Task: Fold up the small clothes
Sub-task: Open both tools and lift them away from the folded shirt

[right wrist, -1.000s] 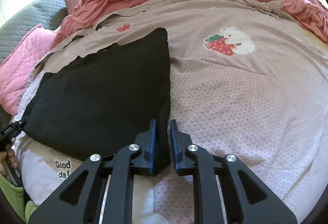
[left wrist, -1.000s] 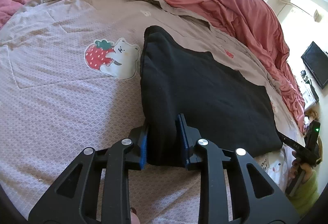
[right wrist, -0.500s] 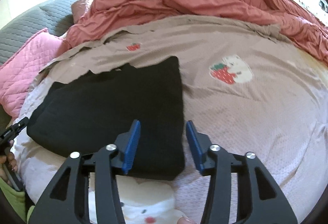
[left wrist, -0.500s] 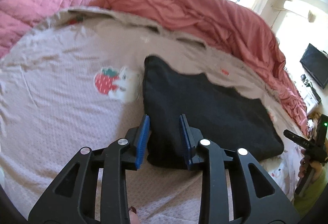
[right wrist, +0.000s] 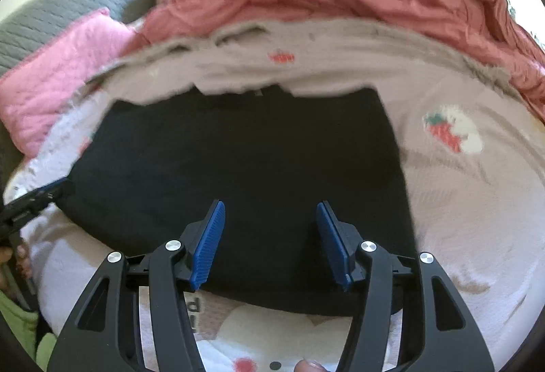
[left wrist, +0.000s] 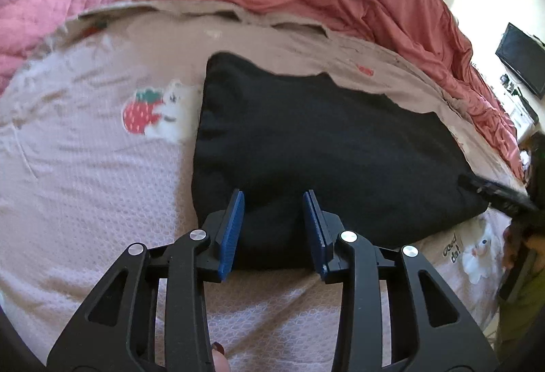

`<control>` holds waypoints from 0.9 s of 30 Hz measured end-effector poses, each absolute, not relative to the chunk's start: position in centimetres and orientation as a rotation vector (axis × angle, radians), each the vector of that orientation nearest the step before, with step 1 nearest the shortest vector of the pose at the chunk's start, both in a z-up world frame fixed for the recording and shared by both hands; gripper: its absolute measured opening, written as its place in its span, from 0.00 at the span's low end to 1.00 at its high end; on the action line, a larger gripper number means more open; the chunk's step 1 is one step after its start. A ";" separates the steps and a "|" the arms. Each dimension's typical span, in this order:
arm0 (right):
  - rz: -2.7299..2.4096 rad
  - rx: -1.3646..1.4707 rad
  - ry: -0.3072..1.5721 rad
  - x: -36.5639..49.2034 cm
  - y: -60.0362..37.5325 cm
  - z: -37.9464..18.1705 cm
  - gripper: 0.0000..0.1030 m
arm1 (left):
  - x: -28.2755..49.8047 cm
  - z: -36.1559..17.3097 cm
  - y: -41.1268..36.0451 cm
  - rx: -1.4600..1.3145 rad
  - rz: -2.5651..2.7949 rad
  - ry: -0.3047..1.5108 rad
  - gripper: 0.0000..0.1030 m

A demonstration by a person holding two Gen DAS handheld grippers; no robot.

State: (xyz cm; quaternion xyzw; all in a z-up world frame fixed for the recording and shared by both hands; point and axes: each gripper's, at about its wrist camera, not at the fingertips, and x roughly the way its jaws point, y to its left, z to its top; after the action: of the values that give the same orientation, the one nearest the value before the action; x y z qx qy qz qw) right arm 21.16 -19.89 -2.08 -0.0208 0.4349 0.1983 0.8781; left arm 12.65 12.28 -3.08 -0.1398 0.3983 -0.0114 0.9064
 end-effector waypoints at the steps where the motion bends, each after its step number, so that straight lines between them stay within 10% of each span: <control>1: 0.395 -0.045 0.940 21.5 -19.9 -3.0 0.53 | 12.6 -3.0 12.4 -0.293 -0.027 0.821 0.27; 12: 0.396 -0.006 0.916 20.9 -20.4 -2.4 0.54 | 11.6 -2.1 12.5 -0.311 -0.040 0.777 0.36; 15: 0.400 0.007 0.896 20.6 -20.6 -1.5 0.80 | 11.6 -1.9 12.4 -0.309 -0.037 0.761 0.43; 27: 0.465 -0.022 0.828 19.1 -18.3 1.2 0.80 | 11.0 -1.2 13.9 -0.349 0.026 0.710 0.71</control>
State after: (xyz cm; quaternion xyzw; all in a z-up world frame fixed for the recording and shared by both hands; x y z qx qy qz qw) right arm 19.13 -18.28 1.23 -0.0104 0.3985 0.2236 0.8894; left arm 11.01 13.89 -1.16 -0.1701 0.3457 0.0129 0.9227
